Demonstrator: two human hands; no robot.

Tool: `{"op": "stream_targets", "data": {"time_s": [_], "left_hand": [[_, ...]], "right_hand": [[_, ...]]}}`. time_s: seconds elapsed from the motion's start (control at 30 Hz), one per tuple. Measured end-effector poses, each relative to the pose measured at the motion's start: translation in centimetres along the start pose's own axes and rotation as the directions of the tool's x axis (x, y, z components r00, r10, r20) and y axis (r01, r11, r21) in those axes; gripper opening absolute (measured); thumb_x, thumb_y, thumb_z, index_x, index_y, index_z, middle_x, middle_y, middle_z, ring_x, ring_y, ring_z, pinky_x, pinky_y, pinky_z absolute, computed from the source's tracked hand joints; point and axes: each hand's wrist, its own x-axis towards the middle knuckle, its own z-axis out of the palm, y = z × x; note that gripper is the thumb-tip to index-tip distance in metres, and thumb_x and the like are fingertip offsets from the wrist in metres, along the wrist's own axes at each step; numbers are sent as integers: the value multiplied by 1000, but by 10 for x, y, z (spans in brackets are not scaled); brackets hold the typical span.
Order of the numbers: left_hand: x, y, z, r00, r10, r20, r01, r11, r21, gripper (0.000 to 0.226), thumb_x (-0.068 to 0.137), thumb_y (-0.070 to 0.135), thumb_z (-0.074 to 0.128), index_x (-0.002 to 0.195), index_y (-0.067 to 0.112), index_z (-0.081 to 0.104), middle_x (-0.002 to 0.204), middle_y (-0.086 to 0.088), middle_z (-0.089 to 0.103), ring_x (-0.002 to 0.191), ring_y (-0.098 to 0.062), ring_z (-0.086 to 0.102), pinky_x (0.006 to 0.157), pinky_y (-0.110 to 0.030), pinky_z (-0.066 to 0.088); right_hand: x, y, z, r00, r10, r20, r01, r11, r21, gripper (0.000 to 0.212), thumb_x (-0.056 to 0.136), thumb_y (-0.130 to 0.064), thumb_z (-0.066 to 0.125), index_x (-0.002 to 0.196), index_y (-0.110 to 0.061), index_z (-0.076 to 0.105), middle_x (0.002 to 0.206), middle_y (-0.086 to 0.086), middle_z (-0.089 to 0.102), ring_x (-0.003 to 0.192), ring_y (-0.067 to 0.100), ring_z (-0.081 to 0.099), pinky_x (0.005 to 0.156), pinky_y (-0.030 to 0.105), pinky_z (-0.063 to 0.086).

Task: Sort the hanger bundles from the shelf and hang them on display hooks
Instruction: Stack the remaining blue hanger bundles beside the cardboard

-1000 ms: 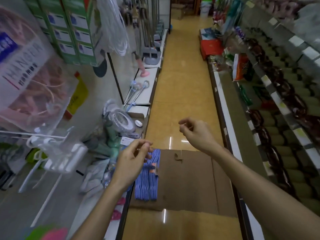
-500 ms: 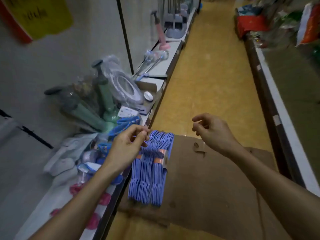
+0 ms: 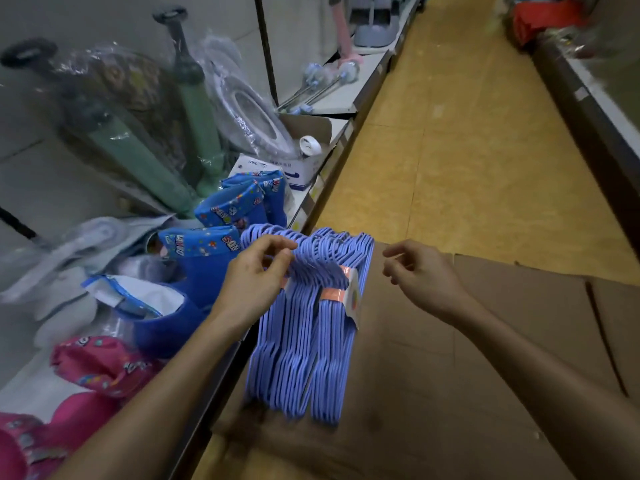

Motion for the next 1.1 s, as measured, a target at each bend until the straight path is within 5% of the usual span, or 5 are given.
{"op": "stream_targets", "data": {"time_s": [0.23, 0.47, 0.67, 0.87, 1.1], "left_hand": [[41, -28, 17, 955, 229, 188, -285, 884, 371, 33, 98, 16, 54, 130, 23, 58, 129, 3, 56, 124, -9, 45, 102, -21, 31], [74, -40, 19, 854, 116, 507, -444, 670, 595, 47, 101, 24, 47, 146, 37, 42, 149, 3, 44, 137, -19, 38, 111, -43, 35], [80, -47, 13, 851, 159, 501, -476, 635, 609, 48, 96, 20, 49, 140, 37, 50, 150, 5, 46, 137, -22, 43, 108, -49, 39], [83, -48, 12, 850, 153, 505, -472, 646, 600, 46, 96, 21, 49, 138, 39, 52, 147, 8, 49, 136, -20, 43, 109, -49, 38], [85, -41, 14, 805, 181, 565, -526, 658, 539, 46, 97, 20, 52, 142, 32, 51, 148, 6, 47, 137, -16, 39, 114, -37, 31]], "right_hand": [[-16, 56, 74, 967, 210, 146, -231, 962, 147, 13, 92, -34, 66, 94, -21, 65, 80, 2, 69, 72, 12, 62, 70, 36, 54], [-36, 86, 155, 864, 345, 366, -483, 772, 413, 43, 85, -29, 77, 119, -8, 60, 107, 7, 69, 94, 19, 70, 84, 34, 59], [-37, 81, 210, 872, 342, 351, -490, 608, 624, 36, 85, -22, 76, 118, -15, 63, 102, 3, 74, 85, 16, 74, 67, 26, 59], [-31, 76, 230, 788, 347, 508, -582, 152, 799, 40, 84, -10, 75, 122, -10, 62, 110, 20, 73, 100, 39, 71, 86, 56, 57], [-31, 79, 211, 787, 365, 497, -582, 172, 795, 38, 87, -8, 71, 123, -8, 63, 111, 21, 73, 101, 41, 70, 91, 59, 54]]}}
